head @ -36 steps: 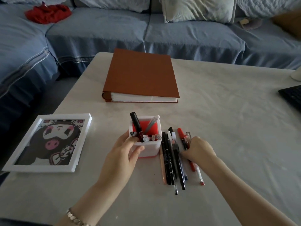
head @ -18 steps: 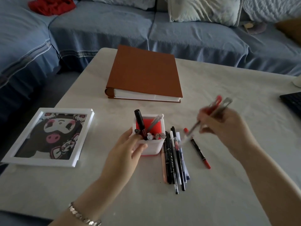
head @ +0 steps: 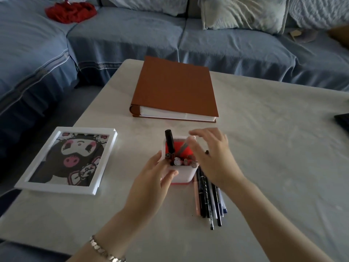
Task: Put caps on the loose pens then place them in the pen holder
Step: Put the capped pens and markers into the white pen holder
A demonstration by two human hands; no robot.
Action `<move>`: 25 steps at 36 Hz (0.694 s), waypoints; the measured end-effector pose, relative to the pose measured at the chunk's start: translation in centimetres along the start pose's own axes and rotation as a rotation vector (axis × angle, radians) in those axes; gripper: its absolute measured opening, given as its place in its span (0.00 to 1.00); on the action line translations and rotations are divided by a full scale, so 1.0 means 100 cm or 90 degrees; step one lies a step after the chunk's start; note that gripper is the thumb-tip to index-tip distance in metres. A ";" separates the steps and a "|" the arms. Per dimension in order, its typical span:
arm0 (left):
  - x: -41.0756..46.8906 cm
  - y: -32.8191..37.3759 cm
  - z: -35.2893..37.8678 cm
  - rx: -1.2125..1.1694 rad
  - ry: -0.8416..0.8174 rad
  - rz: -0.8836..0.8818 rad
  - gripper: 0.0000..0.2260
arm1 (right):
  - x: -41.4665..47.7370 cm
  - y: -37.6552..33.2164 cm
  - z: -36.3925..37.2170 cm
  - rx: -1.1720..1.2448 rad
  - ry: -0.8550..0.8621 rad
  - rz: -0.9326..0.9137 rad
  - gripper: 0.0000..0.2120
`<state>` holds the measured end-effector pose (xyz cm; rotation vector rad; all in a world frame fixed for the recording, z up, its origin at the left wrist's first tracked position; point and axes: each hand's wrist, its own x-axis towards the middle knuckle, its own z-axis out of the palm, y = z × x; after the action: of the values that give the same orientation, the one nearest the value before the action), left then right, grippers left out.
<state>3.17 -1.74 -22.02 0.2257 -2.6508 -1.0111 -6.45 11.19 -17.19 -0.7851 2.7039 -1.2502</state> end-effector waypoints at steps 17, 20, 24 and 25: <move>-0.001 -0.003 0.004 -0.030 0.015 0.011 0.19 | -0.019 0.083 0.007 -0.207 -0.166 0.379 0.16; -0.002 -0.004 0.003 -0.028 0.007 0.005 0.19 | -0.017 0.086 0.005 -0.172 -0.177 0.354 0.19; -0.001 -0.004 0.002 -0.023 0.003 0.009 0.15 | -0.020 0.098 -0.006 -0.100 -0.166 0.342 0.20; 0.000 -0.004 0.002 -0.021 0.002 0.010 0.15 | -0.022 0.099 -0.011 -0.065 -0.160 0.343 0.20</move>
<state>3.14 -1.94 -22.42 0.1991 -2.6263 -1.0471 -9.02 18.36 -24.00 -0.1698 2.5332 -0.8350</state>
